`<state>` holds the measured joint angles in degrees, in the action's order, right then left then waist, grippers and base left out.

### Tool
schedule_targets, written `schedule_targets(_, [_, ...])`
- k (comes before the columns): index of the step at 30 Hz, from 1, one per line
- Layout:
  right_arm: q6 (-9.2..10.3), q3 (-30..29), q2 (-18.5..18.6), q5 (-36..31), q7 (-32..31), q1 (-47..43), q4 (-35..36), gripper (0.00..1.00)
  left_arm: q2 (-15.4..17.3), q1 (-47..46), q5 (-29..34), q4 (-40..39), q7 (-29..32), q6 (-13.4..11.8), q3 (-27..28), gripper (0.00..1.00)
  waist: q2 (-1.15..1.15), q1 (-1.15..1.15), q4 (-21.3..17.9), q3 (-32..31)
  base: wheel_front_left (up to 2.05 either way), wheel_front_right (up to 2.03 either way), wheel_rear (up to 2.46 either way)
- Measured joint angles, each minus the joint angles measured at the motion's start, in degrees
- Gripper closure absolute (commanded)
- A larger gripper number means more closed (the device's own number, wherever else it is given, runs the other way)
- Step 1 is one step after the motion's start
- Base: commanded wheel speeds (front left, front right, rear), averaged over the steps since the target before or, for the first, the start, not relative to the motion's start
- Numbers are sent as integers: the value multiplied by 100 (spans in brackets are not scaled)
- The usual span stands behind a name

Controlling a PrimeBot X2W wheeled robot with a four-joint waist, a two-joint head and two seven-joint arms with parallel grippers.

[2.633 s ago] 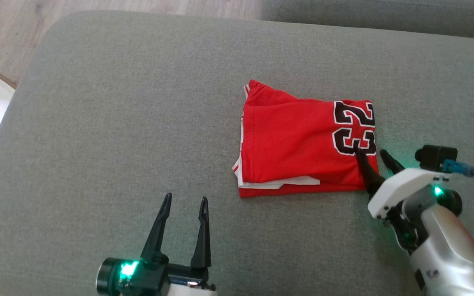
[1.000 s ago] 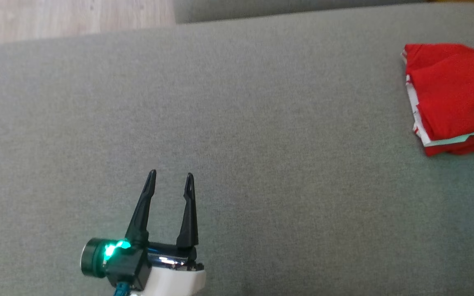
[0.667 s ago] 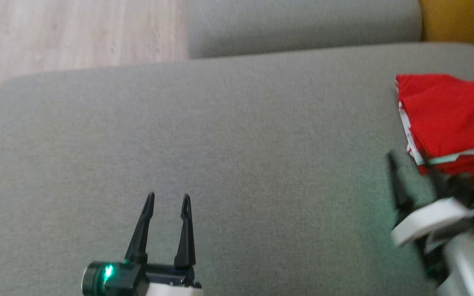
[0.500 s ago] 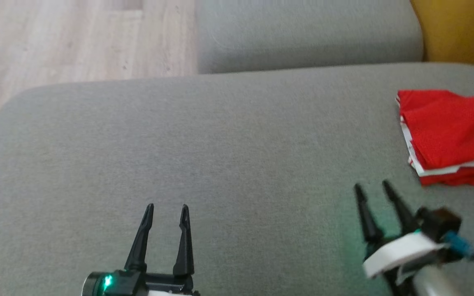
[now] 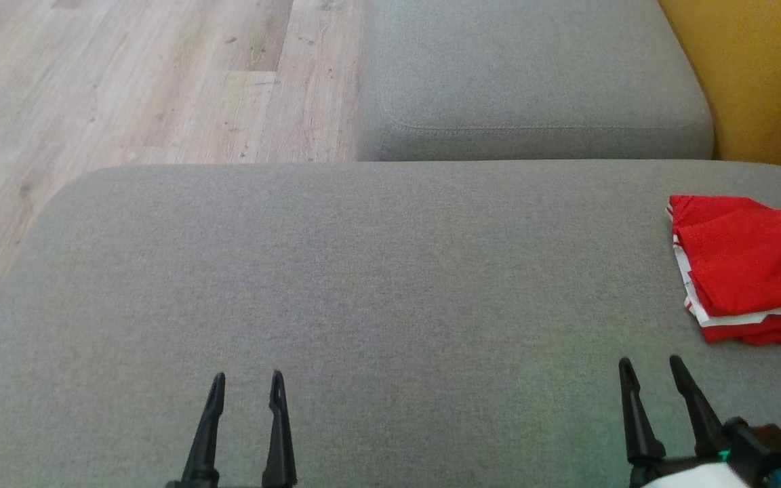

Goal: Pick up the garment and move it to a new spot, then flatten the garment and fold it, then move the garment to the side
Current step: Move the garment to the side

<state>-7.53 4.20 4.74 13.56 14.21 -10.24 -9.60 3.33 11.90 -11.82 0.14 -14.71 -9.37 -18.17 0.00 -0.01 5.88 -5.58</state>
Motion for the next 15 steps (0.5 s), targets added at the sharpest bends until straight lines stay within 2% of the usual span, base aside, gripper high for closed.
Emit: schedule_targets(15, [-1,-136,-176,-166,0,-215,24,0,0,201,179,0,0,37,110,0,0,1,16,-21,0,0,0])
